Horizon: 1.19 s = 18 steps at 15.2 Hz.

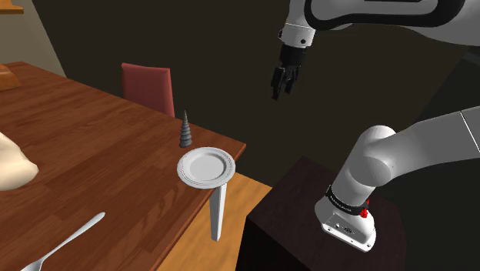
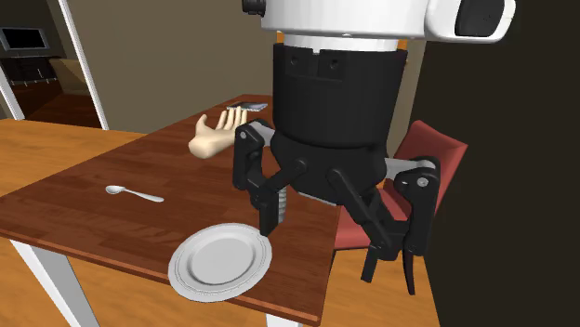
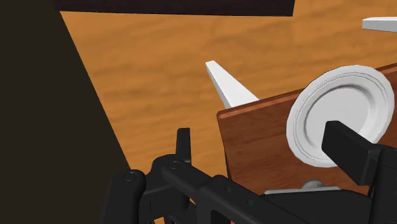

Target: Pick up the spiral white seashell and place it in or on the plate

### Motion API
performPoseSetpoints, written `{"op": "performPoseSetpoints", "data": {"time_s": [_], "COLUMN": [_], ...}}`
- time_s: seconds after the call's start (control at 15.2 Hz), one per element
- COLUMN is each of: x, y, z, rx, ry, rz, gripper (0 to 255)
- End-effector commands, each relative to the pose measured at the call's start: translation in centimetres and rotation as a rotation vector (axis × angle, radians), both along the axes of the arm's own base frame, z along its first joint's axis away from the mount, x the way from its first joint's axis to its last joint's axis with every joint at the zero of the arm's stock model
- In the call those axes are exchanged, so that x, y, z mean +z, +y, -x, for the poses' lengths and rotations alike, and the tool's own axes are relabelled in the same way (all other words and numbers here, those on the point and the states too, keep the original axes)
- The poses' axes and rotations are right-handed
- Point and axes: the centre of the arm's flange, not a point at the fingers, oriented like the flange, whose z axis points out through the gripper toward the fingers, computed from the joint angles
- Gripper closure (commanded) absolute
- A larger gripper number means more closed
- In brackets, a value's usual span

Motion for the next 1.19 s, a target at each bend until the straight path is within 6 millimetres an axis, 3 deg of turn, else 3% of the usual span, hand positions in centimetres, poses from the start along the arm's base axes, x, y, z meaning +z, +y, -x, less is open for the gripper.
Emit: {"op": "performPoseSetpoints", "data": {"time_s": [0.0, 1.12], "x": [0.0, -11.9], "y": [0.0, 13.2], "z": [0.0, -10.8], "rx": [0.000, -0.082], "ry": [0.000, -0.171], "rz": [0.000, -0.034], "gripper": [0, 0]}}
